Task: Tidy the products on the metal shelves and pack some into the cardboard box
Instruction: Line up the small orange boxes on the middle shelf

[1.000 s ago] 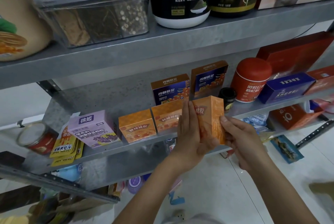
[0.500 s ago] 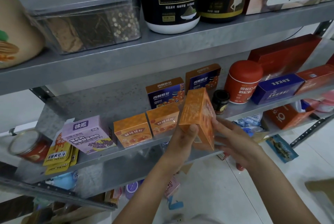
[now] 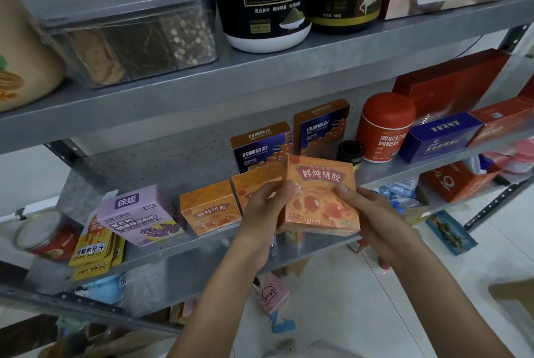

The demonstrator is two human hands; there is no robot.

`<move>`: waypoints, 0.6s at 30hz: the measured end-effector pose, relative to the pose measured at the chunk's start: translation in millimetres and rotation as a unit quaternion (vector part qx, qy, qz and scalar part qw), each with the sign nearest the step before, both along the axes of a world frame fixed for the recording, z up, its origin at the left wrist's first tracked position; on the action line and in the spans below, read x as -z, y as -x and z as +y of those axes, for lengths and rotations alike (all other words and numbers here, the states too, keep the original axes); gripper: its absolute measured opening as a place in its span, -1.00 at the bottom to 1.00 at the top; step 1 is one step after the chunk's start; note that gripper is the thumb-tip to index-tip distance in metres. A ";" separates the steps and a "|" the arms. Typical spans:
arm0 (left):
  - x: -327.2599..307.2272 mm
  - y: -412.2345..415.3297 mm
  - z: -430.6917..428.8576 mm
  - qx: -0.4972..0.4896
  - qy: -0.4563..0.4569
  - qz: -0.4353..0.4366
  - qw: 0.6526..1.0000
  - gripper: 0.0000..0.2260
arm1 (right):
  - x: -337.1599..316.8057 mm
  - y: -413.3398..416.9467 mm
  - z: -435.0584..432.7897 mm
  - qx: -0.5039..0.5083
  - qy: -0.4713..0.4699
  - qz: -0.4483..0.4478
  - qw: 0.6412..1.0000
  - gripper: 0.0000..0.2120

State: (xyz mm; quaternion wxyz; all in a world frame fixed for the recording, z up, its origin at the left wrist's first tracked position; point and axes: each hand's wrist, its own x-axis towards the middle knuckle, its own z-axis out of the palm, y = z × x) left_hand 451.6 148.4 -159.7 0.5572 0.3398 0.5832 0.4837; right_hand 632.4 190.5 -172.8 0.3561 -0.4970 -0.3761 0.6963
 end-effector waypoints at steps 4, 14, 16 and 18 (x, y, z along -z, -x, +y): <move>-2.6 -0.5 0.5 -0.030 0.049 -0.078 0.995 -0.71 | -1.9 0.0 3.3 -0.052 0.027 -0.040 0.997 -0.45; -8.1 -1.5 4.0 -0.010 0.088 -0.067 0.994 -0.83 | -7.6 1.7 2.5 -0.064 0.030 -0.085 0.994 -0.50; -5.6 -1.8 5.0 0.011 0.059 0.022 0.998 -0.78 | -8.1 2.9 1.4 -0.041 0.012 -0.093 0.995 -0.48; -1.3 -1.5 6.0 0.028 -0.002 0.159 0.987 -0.69 | -6.9 3.0 2.3 -0.011 -0.003 -0.105 0.994 -0.45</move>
